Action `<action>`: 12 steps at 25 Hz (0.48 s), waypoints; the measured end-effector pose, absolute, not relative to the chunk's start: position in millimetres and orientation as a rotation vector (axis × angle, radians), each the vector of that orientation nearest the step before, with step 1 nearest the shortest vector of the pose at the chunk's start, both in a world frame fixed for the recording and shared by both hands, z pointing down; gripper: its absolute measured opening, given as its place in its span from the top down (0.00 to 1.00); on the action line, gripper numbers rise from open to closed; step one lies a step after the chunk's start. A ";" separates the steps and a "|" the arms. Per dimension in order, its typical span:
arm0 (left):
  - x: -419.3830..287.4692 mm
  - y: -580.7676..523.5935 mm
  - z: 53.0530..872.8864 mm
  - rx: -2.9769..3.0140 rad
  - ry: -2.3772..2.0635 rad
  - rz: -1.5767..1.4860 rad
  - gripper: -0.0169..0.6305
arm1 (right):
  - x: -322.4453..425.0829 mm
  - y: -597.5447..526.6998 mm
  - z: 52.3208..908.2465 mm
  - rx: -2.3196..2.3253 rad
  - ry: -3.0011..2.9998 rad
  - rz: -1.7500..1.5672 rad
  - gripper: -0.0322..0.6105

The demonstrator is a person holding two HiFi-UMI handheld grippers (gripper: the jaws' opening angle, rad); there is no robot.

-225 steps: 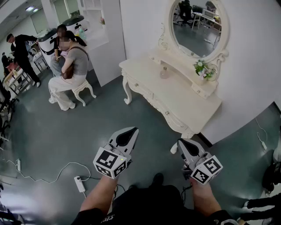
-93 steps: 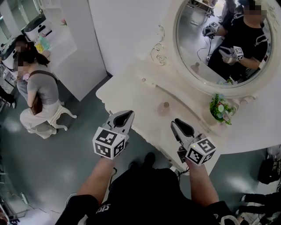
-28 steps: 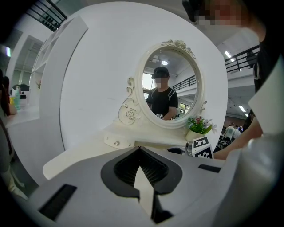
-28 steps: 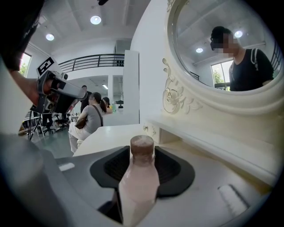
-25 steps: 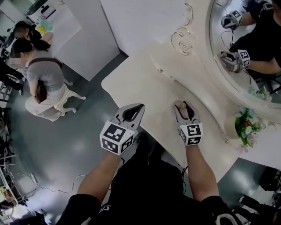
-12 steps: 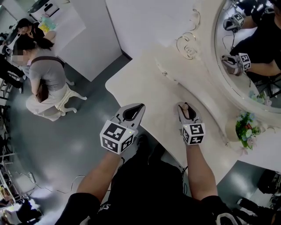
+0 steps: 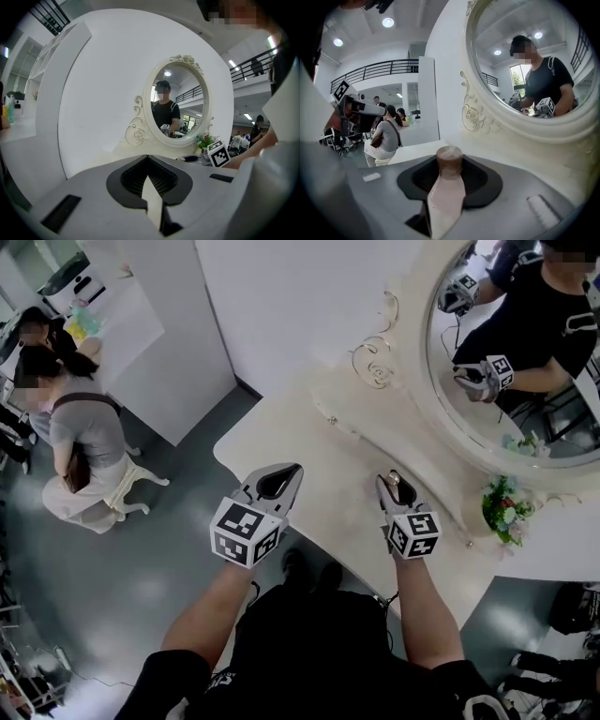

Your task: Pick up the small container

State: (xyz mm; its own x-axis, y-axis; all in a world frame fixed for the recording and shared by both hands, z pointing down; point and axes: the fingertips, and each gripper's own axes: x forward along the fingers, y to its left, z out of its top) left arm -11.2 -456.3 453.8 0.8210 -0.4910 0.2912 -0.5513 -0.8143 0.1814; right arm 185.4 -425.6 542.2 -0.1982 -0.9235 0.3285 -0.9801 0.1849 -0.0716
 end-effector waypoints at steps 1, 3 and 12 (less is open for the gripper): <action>-9.8 -456.8 449.3 2.758 -0.781 0.326 0.97 | 185.3 -423.7 535.1 1.846 -2.240 0.390 0.72; -7.8 -457.0 442.5 2.777 -0.751 0.319 0.97 | 184.4 -419.4 520.3 1.860 -2.233 0.380 0.72; 11.9 -456.4 432.4 2.822 -0.681 0.374 0.97 | 191.5 -390.2 443.3 1.956 -2.299 0.341 0.72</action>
State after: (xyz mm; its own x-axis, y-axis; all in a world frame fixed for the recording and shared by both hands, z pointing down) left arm 11.9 -456.4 432.4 0.8606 -0.4166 0.2930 -0.4709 -0.8700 0.1462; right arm 191.5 -390.2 443.3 -0.1675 -0.9604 0.2228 -0.9837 0.1478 -0.1024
